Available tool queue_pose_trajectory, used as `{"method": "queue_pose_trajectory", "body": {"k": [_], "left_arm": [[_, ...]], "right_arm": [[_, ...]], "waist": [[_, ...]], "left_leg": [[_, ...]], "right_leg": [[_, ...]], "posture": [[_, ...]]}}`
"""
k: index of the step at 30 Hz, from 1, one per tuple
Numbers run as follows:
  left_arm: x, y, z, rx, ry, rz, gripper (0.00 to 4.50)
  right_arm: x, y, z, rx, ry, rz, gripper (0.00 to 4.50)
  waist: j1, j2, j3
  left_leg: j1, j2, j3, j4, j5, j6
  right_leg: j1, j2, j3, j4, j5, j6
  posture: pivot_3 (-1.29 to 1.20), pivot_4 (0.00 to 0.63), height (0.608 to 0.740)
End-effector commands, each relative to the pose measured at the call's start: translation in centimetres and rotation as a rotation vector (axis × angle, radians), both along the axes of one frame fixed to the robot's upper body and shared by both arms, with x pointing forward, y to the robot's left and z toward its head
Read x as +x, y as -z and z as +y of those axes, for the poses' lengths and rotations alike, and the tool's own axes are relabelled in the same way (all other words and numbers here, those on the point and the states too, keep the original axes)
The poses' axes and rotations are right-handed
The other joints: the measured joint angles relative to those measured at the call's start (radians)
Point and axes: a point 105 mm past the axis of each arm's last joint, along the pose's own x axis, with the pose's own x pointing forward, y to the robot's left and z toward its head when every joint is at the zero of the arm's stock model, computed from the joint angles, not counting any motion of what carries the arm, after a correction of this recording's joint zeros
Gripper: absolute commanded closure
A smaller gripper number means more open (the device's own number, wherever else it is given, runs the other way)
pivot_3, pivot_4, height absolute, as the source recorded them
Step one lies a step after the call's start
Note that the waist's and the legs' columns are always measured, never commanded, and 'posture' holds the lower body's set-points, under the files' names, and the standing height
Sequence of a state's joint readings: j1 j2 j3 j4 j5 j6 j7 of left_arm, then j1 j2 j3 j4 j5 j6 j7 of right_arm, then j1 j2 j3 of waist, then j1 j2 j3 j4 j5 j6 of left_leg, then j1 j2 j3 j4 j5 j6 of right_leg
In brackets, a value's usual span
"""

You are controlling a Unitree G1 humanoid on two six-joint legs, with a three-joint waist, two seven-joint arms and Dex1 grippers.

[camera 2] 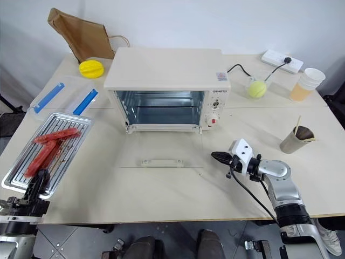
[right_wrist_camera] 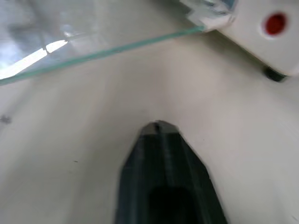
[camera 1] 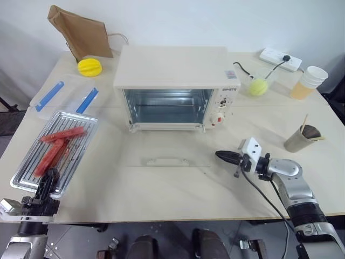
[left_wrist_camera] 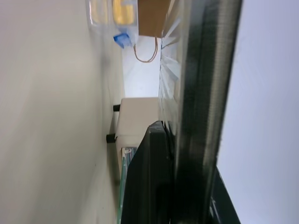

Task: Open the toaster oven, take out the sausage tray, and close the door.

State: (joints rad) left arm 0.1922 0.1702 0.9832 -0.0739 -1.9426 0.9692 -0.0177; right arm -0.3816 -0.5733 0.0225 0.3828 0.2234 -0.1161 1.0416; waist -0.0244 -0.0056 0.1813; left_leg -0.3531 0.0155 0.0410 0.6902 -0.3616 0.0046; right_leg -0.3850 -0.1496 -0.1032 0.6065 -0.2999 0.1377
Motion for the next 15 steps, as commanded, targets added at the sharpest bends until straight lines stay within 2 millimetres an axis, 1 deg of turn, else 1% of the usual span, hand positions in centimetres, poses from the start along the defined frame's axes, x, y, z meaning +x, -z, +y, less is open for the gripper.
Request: {"method": "queue_pose_trajectory", "body": {"k": [1,3,6,8,14,15], "left_arm": [[-0.1,-1.3,-0.3,0.023,0.01,-0.045,4.5],[0.1,-1.3,-0.5,0.025,0.022,-0.038,4.5],[0.1,-1.4,-0.4,0.03,0.027,-0.033,4.5],[0.1,-1.3,-0.4,0.033,0.035,-0.026,4.5],[0.2,-1.2,-0.6,0.034,0.05,-0.018,4.5],[0.2,-1.2,-0.7,0.035,0.054,-0.016,4.5]], "right_arm": [[-0.5,0.1,1.2,0.025,-0.064,0.022,4.47],[-0.8,-1.6,2.6,0.095,-0.13,-0.011,4.47],[-1.1,-3.6,3.5,0.159,-0.181,-0.054,4.47],[-1.5,-4.6,3.8,0.198,-0.21,-0.072,4.47],[-2.3,-6.5,4.2,0.243,-0.246,-0.081,4.47],[-2.5,-7.1,4.4,0.261,-0.253,-0.088,4.47]], "waist": [[0.0,0.0,0.0],[0.0,0.0,0.0],[0.0,0.001,0.0],[0.002,0.001,0.0],[0.01,0.001,0.0],[0.012,0.001,0.0]], "left_leg": [[0.0,0.0,0.0,0.0,0.0,0.0],[0.0,0.0,0.0,0.0,0.0,0.0],[0.0,0.0,-0.001,0.0,0.0,0.0],[0.0,0.0,-0.001,0.0,0.0,0.0],[-0.001,0.001,-0.001,-0.001,-0.001,-0.001],[-0.001,0.001,-0.001,-0.001,-0.001,-0.001]], "right_leg": [[0.0,0.0,0.0,0.0,0.0,0.0],[0.0,0.0,0.0,-0.001,0.0,0.0],[0.0,0.0,0.0,0.0,0.0,0.0],[0.0,0.0,0.0,0.0,0.0,0.0],[-0.001,0.0,0.0,-0.001,0.0,0.0],[-0.001,0.0,0.0,-0.002,0.0,0.0]], "posture": [[0.0,0.15,0.74],[0.0,0.15,0.74],[0.0,0.15,0.74],[0.0,0.15,0.74],[0.0,0.15,0.74],[0.0,0.15,0.74]]}}
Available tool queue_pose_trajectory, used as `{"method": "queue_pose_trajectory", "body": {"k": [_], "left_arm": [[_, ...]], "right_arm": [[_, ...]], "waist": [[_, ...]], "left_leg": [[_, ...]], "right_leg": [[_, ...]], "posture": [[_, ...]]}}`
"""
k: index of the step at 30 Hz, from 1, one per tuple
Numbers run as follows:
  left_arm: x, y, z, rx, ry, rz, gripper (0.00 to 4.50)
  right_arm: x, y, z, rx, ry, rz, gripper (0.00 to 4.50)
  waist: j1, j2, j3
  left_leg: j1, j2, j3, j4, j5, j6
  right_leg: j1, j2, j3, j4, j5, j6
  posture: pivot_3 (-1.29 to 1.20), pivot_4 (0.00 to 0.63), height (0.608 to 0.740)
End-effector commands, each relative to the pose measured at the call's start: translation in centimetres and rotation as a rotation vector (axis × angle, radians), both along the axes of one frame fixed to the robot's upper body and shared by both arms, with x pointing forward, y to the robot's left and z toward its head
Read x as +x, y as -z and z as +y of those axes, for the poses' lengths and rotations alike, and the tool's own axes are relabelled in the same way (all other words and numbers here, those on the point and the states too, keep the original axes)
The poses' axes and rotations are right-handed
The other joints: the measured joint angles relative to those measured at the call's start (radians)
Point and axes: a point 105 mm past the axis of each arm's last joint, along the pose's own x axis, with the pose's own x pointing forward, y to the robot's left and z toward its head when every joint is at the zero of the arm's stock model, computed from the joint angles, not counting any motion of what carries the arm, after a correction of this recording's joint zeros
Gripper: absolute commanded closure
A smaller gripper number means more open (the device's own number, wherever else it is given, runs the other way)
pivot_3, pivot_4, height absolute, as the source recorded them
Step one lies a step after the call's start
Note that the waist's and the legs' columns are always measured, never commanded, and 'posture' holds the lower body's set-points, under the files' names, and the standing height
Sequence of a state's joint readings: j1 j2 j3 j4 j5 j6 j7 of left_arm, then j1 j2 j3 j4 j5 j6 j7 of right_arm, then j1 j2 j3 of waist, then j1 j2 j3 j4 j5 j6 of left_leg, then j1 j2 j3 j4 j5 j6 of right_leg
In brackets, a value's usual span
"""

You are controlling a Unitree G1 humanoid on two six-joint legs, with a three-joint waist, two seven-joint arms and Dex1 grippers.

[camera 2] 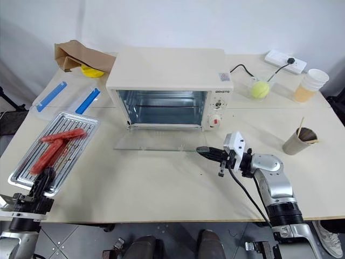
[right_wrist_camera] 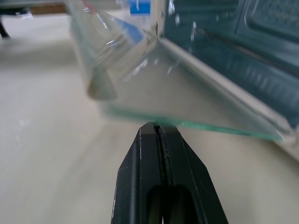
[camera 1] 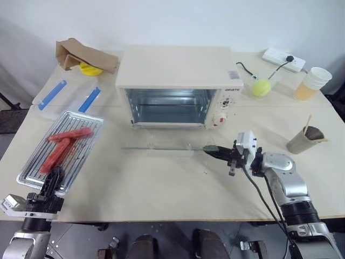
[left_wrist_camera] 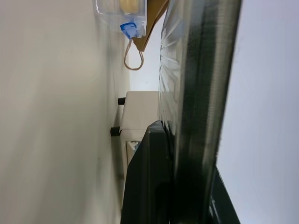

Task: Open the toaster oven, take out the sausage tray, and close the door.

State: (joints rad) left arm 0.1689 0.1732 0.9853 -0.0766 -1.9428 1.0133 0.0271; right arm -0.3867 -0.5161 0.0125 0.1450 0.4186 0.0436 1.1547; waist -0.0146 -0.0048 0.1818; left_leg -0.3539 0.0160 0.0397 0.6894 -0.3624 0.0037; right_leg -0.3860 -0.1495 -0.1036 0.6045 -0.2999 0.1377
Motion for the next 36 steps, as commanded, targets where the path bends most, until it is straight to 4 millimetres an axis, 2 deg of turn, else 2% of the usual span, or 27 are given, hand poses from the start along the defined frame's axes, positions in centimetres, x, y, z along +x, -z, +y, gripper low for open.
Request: {"method": "queue_pose_trajectory", "body": {"k": [1,6,12,15,18,21,25,27,30,32,33,36], "left_arm": [[-0.3,-1.1,0.0,0.021,0.009,-0.039,4.5],[-0.4,-1.2,0.2,0.025,0.01,-0.039,4.5],[-0.3,-1.2,-0.1,0.031,0.041,-0.043,4.5],[-0.3,-1.2,-0.7,0.036,0.079,-0.045,4.5],[-0.3,-1.1,-1.3,0.05,0.125,-0.042,4.5],[-0.4,-1.1,-2.1,0.069,0.193,-0.036,4.5],[-0.7,-0.7,-2.9,0.091,0.29,-0.003,4.5],[-0.9,-0.1,-4.1,0.114,0.402,0.044,4.5],[-1.2,0.2,-5.4,0.144,0.548,0.087,4.5],[-1.0,0.3,-6.2,0.155,0.627,0.101,4.5],[-0.9,0.3,-6.6,0.162,0.667,0.112,4.5],[0.0,0.2,-8.1,0.163,0.778,0.105,4.5]], "right_arm": [[-0.6,-3.0,-0.1,0.065,-0.017,-0.055,4.47],[-0.9,-5.6,0.2,0.129,-0.023,-0.06,4.47],[0.2,-9.3,0.4,0.274,0.019,-0.038,4.47],[0.2,-9.9,0.1,0.303,0.032,-0.008,4.47],[-0.4,-9.6,-0.4,0.263,0.029,-0.006,4.47],[-1.6,-8.9,-1.4,0.162,0.041,-0.052,3.91],[-3.8,-7.6,-2.3,0.007,0.041,-0.164,2.64],[-5.3,-6.2,-3.3,-0.077,0.055,-0.195,1.99],[-6.7,-5.4,-4.1,-0.088,0.054,-0.219,0.96],[-7.6,-4.9,-4.6,-0.088,0.046,-0.165,0.26],[-7.7,-4.9,-4.9,-0.075,0.062,-0.146,0.06],[-8.4,-4.6,-5.6,-0.056,0.094,-0.109,0.06]], "waist": [[0.006,0.0,0.0],[0.013,0.0,0.0],[0.013,0.0,0.0],[0.016,0.0,0.0],[0.017,0.0,0.0],[0.021,0.0,0.0],[0.028,0.0,0.0],[0.033,0.0,0.0],[0.035,0.0,0.0],[0.035,0.001,0.0],[0.036,0.001,0.0],[0.039,0.001,0.001]], "left_leg": [[0.0,0.0,0.0,0.0,0.0,0.0],[-0.002,0.0,0.0,0.0,0.0,0.0],[-0.003,0.0,0.001,-0.002,0.0,0.0],[-0.003,0.0,0.0,-0.004,0.0,0.0],[-0.004,-0.001,0.0,-0.006,0.0,0.0],[-0.005,-0.003,0.0,-0.006,-0.001,0.001],[-0.006,-0.004,0.001,-0.006,-0.003,0.002],[-0.006,-0.003,0.002,-0.007,-0.003,0.002],[-0.005,-0.003,0.003,-0.007,-0.004,0.001],[-0.004,-0.003,0.006,-0.007,-0.003,0.002],[-0.004,-0.003,0.006,-0.007,-0.003,0.002],[-0.002,-0.002,0.007,-0.007,-0.003,0.002]], "right_leg": [[0.0,0.0,0.0,0.0,0.0,0.0],[-0.004,0.0,0.0,0.0,0.0,0.0],[-0.005,0.0,0.0,0.0,0.0,0.0],[-0.006,0.0,0.0,0.0,0.0,0.0],[-0.006,0.0,-0.001,0.001,0.0,0.0],[-0.007,0.0,-0.001,0.001,0.0,0.0],[-0.007,0.001,-0.002,-0.001,0.0,0.0],[-0.006,0.001,-0.003,-0.003,0.0,0.0],[-0.006,0.002,-0.003,-0.004,0.0,0.0],[-0.006,0.001,-0.001,-0.005,0.0,0.0],[-0.005,0.001,-0.001,-0.005,0.0,0.0],[-0.005,0.001,0.0,-0.008,0.0,0.0]], "posture": [[0.0,0.15,0.74],[0.0,0.15,0.74],[0.0,0.15,0.74],[0.0,0.15,0.74],[0.0,0.15,0.74],[0.0,0.15,0.74],[0.0,0.15,0.74],[0.0,0.15,0.74],[0.0,0.15,0.74],[0.0,0.15,0.74],[0.0,0.15,0.74],[0.0,0.15,0.74]]}}
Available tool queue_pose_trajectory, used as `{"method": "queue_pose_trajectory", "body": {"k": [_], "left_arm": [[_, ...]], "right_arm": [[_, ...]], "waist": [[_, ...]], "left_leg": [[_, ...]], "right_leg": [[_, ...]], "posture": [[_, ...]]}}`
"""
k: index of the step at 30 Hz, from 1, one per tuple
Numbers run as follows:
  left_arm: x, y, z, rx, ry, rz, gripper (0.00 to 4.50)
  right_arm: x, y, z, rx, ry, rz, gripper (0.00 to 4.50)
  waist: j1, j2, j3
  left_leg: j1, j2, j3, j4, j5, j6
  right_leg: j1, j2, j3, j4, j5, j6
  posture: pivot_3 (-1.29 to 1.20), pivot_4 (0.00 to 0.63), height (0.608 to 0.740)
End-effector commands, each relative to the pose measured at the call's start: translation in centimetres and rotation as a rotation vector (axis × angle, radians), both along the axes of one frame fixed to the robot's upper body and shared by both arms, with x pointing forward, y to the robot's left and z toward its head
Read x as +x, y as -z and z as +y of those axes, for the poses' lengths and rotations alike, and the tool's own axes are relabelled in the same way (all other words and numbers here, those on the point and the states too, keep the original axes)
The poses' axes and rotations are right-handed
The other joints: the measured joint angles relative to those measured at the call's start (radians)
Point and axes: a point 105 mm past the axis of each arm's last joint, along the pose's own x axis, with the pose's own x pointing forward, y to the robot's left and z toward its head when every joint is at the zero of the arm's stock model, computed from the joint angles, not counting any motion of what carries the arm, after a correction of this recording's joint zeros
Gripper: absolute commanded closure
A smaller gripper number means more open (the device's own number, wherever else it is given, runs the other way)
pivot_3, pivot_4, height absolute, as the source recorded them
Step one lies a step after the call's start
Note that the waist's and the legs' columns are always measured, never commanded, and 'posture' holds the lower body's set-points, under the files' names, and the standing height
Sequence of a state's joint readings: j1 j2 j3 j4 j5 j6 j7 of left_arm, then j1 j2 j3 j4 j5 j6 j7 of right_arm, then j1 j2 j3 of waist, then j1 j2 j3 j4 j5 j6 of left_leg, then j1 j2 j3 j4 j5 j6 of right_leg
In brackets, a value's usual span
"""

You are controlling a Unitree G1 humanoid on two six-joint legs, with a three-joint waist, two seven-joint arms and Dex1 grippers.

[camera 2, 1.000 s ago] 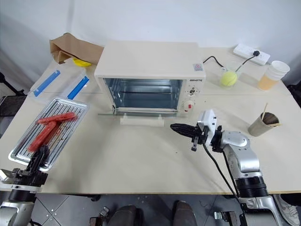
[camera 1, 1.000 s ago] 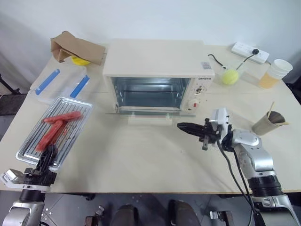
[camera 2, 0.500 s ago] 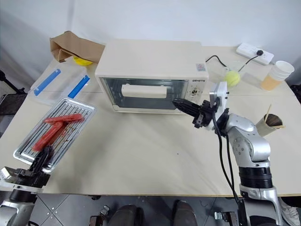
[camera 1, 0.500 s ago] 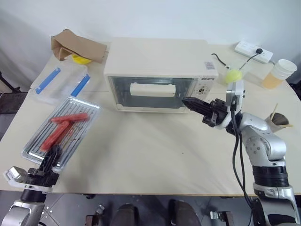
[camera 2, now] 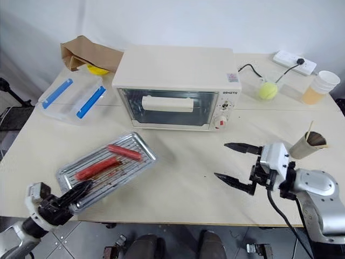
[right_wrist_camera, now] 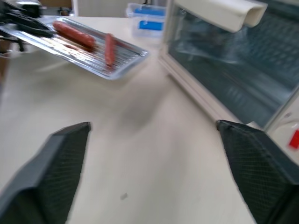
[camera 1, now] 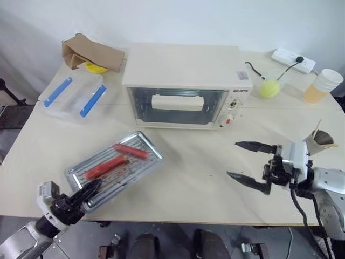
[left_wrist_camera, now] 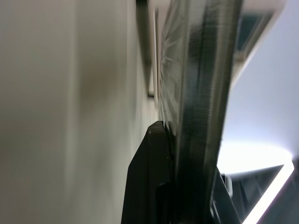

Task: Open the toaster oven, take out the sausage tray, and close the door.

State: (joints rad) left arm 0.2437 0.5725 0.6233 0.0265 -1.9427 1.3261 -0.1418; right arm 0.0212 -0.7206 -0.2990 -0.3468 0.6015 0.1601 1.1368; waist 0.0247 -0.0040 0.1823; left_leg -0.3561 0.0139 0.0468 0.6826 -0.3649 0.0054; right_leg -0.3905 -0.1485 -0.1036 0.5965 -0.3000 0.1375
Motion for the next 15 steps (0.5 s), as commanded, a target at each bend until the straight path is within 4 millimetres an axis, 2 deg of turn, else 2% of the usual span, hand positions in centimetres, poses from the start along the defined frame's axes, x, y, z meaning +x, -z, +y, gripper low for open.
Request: {"method": "queue_pose_trajectory", "body": {"k": [1,15], "left_arm": [[0.8,-0.8,-2.1,-0.048,0.149,-0.026,4.5],[5.1,-0.7,-8.7,0.032,0.543,0.053,4.5]], "right_arm": [[-1.3,-0.8,-0.5,-0.015,0.003,-0.021,0.06],[-4.7,0.3,-2.0,-0.09,0.14,-0.002,0.06]], "waist": [[0.003,0.001,0.0],[0.01,0.004,-0.001]], "left_leg": [[0.0,0.0,0.0,0.0,0.0,0.0],[0.001,-0.002,0.0,0.0,0.002,0.001]], "right_leg": [[0.0,0.0,0.0,0.0,0.0,0.0],[0.0,-0.001,0.001,0.007,0.0,0.0]], "posture": [[0.0,0.15,0.74],[0.0,0.15,0.74]]}}
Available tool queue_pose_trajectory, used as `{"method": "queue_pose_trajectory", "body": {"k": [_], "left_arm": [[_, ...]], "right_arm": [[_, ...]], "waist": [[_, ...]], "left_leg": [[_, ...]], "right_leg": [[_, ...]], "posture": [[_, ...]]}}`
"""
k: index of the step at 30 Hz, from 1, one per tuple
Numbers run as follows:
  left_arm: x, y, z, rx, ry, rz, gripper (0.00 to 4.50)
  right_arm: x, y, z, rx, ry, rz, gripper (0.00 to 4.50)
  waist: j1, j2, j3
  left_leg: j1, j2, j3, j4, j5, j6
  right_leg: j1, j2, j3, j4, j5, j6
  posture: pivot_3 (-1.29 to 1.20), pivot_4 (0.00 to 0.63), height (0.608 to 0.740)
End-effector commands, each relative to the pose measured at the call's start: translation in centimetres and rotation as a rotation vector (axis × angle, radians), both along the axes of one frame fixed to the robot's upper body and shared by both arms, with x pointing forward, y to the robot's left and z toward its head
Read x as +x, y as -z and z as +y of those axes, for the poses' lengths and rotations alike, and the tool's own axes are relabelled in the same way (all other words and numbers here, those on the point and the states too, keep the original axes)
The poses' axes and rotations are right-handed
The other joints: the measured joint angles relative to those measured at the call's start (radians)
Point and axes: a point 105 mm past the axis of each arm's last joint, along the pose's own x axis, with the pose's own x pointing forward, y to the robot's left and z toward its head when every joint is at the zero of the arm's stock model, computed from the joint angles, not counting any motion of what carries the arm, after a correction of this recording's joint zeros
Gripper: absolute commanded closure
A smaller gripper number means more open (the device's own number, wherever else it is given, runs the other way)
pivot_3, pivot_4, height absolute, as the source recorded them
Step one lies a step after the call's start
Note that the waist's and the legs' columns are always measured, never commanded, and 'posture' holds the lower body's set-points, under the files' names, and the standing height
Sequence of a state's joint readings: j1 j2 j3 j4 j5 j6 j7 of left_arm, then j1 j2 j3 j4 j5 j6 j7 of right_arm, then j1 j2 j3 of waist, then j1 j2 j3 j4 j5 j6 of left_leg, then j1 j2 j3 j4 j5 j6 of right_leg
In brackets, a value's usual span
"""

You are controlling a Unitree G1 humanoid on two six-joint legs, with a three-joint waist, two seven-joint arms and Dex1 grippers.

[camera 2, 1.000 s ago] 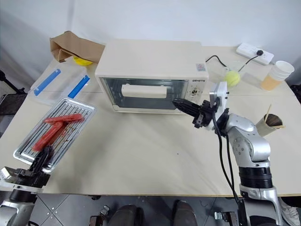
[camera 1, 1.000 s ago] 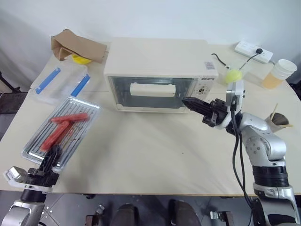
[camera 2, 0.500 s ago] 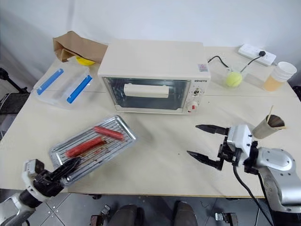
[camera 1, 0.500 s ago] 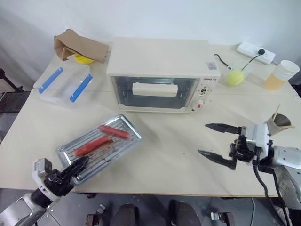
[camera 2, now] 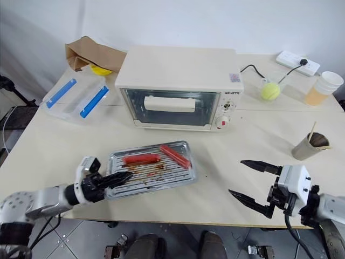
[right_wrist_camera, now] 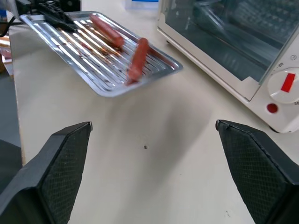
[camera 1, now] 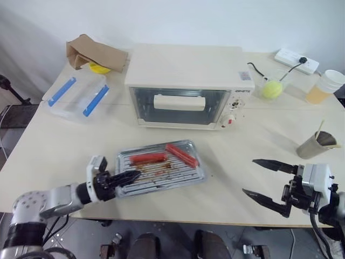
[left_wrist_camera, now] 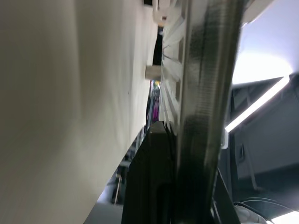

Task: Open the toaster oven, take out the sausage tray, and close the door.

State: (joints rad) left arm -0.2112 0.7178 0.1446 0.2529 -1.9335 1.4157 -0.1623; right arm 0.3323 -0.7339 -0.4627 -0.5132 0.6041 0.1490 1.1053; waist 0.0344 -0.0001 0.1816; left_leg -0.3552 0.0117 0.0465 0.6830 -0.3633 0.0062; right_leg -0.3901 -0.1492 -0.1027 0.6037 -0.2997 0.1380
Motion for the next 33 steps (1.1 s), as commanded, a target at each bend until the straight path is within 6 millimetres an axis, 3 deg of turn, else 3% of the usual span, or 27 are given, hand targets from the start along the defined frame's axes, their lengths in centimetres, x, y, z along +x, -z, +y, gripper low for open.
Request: {"method": "queue_pose_trajectory", "body": {"k": [1,6,12,21,25,28,33], "left_arm": [[0.4,0.3,-2.2,0.002,0.101,0.018,4.5],[1.1,0.8,-4.4,0.03,0.2,0.022,4.5],[2.5,3.0,-7.2,0.137,0.251,0.028,4.5],[2.2,4.1,-8.9,0.219,0.35,0.048,4.5],[3.0,4.4,-8.9,0.278,0.323,0.028,4.5],[3.4,3.3,-8.6,0.27,0.309,-0.02,3.84],[2.9,2.4,-7.5,0.29,0.29,-0.086,2.35]], "right_arm": [[-0.9,-1.1,-0.1,-0.019,0.035,-0.063,0.06],[-1.8,-1.3,-0.2,-0.031,0.073,-0.064,0.06],[-2.8,-1.5,-0.1,-0.036,0.121,-0.065,0.06],[-3.2,-1.9,0.3,-0.029,0.143,-0.066,0.06],[-3.0,-2.0,0.5,-0.025,0.139,-0.067,0.06],[-2.8,-2.1,0.6,-0.018,0.136,-0.07,0.0],[-2.4,-1.9,0.6,-0.013,0.129,-0.068,0.0]], "waist": [[0.004,0.0,0.0],[0.021,0.001,-0.001],[0.049,0.009,-0.005],[0.069,0.016,-0.01],[0.074,0.018,-0.011],[0.074,0.018,-0.011],[0.058,0.014,-0.008]], "left_leg": [[0.0,0.0,0.0,0.0,0.0,0.0],[0.001,-0.001,0.001,0.0,0.002,0.0],[0.004,-0.004,0.004,0.0,0.003,0.001],[0.004,-0.016,-0.009,0.0,0.006,0.005],[0.003,-0.017,-0.009,0.0,0.007,0.008],[0.003,-0.017,-0.009,0.0,0.007,0.008],[0.001,-0.016,-0.009,0.0,0.007,0.008]], "right_leg": [[0.0,0.0,0.0,0.0,0.0,0.0],[0.001,0.0,0.001,0.0,0.001,0.001],[0.011,0.0,-0.001,-0.011,0.001,0.002],[0.016,-0.015,0.001,-0.016,0.011,0.011],[0.018,-0.017,0.001,-0.02,0.014,0.014],[0.018,-0.018,0.001,-0.02,0.014,0.014],[0.015,-0.017,0.001,-0.019,0.014,0.015]], "posture": [[0.0,0.15,0.74],[0.0,0.15,0.74],[0.0,0.15,0.74],[0.0,0.15,0.74],[0.0,0.15,0.74],[0.0,0.15,0.74],[0.0,0.15,0.74]]}}
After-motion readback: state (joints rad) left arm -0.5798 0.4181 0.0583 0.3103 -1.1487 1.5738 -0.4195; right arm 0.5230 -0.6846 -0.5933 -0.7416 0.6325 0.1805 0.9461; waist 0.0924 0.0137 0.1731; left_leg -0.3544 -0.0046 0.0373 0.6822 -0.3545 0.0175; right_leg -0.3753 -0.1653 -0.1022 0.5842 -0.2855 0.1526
